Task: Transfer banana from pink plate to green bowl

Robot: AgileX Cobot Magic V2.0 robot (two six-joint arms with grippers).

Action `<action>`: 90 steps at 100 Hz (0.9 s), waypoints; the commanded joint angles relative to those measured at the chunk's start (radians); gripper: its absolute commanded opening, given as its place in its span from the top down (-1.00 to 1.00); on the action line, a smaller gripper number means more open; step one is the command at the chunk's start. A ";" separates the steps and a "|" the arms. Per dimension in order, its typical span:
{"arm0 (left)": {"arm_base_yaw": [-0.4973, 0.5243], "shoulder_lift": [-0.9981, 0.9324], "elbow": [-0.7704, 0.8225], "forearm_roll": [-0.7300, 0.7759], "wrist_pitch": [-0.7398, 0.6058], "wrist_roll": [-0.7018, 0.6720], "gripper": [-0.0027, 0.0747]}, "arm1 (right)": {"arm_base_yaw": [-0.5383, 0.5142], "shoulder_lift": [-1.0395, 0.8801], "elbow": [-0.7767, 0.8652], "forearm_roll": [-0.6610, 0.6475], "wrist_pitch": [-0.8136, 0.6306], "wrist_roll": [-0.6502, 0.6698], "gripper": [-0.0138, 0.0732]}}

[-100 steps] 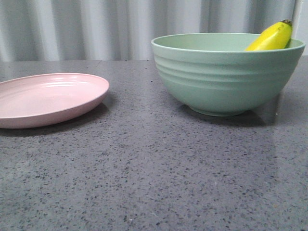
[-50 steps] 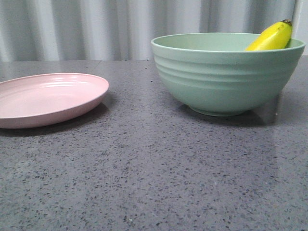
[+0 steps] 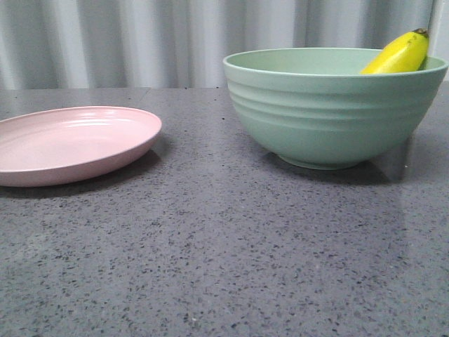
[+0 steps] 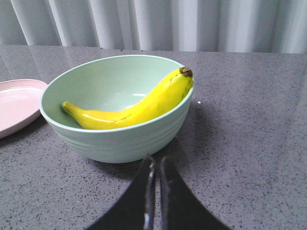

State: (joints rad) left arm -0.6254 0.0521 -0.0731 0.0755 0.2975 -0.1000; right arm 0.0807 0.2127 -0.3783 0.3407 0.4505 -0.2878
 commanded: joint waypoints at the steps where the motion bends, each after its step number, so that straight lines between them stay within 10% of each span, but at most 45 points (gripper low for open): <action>1: 0.103 0.011 0.025 -0.001 -0.196 -0.009 0.98 | -0.004 0.011 -0.025 0.002 -0.070 -0.011 0.85; 14: 0.280 0.010 0.102 -0.003 -0.319 -0.002 0.98 | -0.004 0.011 -0.025 0.002 -0.070 -0.011 0.85; 39: 0.528 -0.095 0.102 -0.131 -0.089 0.176 0.98 | -0.004 0.011 -0.025 0.002 -0.070 -0.011 0.85; 90: 0.572 -0.089 0.102 -0.132 -0.018 0.156 0.98 | -0.004 0.011 -0.025 0.002 -0.070 -0.011 0.85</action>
State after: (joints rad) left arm -0.0583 -0.0041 0.0008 -0.0443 0.3202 0.0656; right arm 0.0807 0.2127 -0.3776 0.3407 0.4520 -0.2901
